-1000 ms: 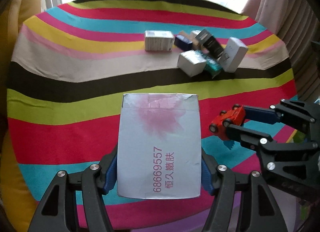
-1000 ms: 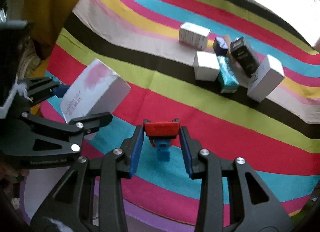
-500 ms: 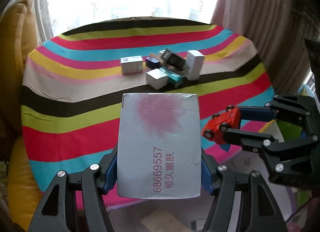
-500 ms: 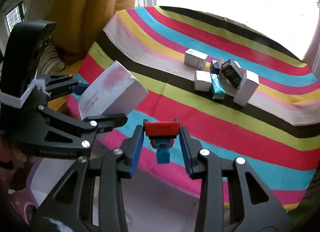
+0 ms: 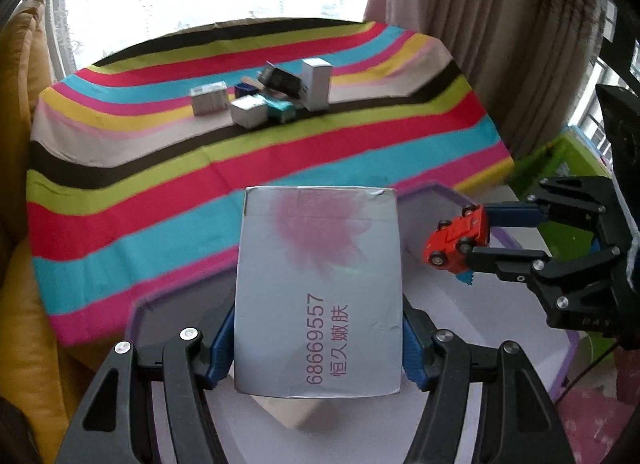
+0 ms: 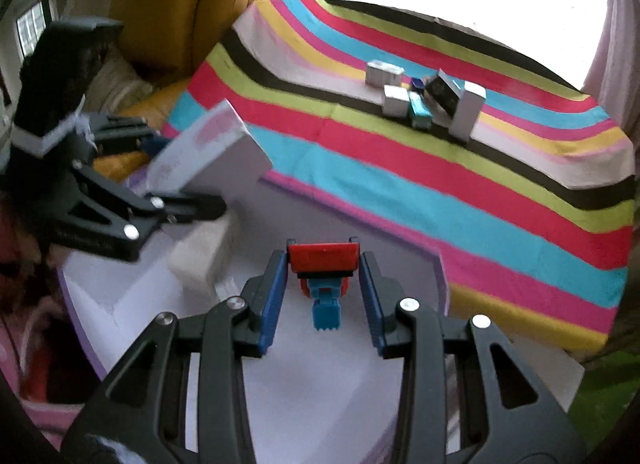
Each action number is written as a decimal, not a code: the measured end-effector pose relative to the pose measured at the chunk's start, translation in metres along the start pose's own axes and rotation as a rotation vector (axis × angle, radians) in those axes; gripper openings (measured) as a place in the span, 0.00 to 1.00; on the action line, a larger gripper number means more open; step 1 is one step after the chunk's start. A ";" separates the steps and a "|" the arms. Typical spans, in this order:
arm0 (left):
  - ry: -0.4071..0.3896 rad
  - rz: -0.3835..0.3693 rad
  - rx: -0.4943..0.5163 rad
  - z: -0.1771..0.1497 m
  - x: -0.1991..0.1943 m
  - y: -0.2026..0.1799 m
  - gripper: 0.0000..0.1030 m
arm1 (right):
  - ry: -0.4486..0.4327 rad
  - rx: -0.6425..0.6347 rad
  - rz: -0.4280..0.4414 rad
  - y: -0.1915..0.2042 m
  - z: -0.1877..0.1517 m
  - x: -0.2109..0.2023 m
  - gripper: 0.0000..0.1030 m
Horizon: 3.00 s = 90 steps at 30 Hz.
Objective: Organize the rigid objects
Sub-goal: 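Lift and carry the silver box and toy truck to the white box, then open both tools to release the silver box and truck inside, then move both tools back toward the boxes on the tablecloth, then grasp the teal box with the right tool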
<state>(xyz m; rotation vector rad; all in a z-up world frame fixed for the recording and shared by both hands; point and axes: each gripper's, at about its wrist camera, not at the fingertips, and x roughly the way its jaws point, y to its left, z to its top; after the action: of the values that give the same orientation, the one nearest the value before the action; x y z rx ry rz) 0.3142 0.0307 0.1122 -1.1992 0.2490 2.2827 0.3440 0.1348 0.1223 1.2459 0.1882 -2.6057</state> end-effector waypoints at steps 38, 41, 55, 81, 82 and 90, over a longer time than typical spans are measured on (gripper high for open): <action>0.084 0.016 0.046 -0.033 -0.009 -0.023 0.78 | 0.043 -0.023 0.033 0.026 -0.032 -0.014 0.67; 0.067 0.013 0.066 -0.017 -0.012 -0.016 0.78 | 0.023 -0.053 0.020 0.023 -0.015 -0.014 0.70; 0.179 0.101 -0.107 0.075 0.072 0.070 0.81 | 0.093 -0.044 -0.027 -0.014 0.062 0.067 0.76; -0.011 0.224 -0.195 0.142 0.200 0.212 1.00 | 0.191 0.132 -0.107 -0.129 0.150 0.210 0.76; -0.014 0.220 -0.199 0.141 0.200 0.214 1.00 | 0.189 0.132 -0.106 -0.133 0.153 0.215 0.76; -0.018 0.239 -0.223 0.142 0.204 0.210 1.00 | 0.137 0.121 -0.094 -0.156 0.167 0.246 0.76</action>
<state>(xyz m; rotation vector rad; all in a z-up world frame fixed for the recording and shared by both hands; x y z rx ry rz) 0.0070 -0.0107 0.0130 -1.3193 0.1399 2.5821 0.0280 0.2070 0.0371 1.4930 0.1173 -2.6459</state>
